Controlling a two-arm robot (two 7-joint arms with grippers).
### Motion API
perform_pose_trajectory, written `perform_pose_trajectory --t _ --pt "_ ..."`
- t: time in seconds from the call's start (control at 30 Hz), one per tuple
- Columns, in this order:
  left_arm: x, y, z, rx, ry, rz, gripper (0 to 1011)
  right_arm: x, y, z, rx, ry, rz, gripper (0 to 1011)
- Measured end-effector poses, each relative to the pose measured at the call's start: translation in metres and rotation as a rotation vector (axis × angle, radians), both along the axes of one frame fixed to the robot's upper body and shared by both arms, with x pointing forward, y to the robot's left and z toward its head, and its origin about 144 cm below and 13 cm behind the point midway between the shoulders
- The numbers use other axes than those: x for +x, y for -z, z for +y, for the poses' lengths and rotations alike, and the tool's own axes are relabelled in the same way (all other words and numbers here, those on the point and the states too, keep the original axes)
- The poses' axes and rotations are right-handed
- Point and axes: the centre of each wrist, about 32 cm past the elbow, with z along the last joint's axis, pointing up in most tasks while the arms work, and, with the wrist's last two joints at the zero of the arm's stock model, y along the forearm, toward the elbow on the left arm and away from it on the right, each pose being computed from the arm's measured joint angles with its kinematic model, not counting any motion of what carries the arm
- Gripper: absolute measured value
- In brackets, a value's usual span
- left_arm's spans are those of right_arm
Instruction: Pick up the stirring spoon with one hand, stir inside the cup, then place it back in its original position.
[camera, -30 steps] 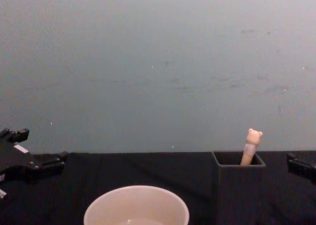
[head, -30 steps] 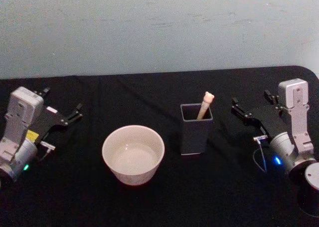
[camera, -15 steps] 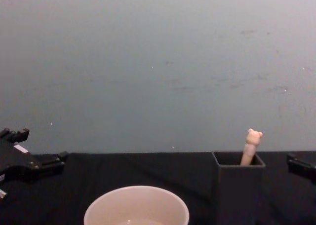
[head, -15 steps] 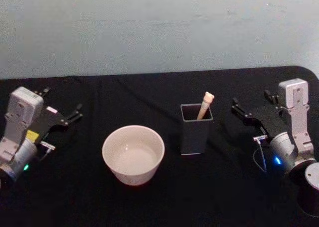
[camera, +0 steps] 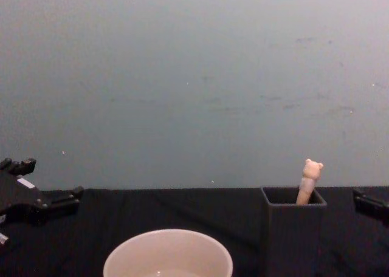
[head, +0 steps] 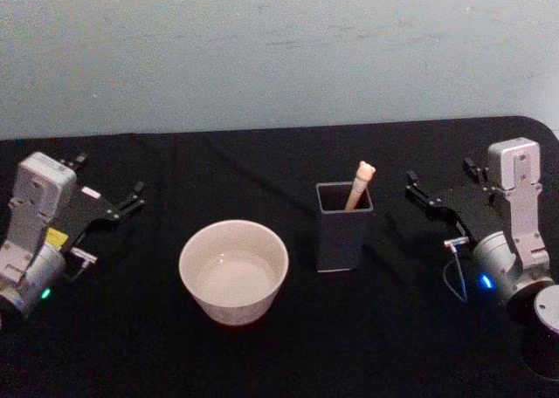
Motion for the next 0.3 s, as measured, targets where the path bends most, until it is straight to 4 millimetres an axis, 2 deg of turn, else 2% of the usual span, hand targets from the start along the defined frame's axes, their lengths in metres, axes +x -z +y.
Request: perform_pose_trajectory --t 0.3 --pt "0.0000 0.0000 0.0000 0.000 0.000 0.000 1001 0.0000 0.0000 0.0000 0.000 0.000 0.000 1003"
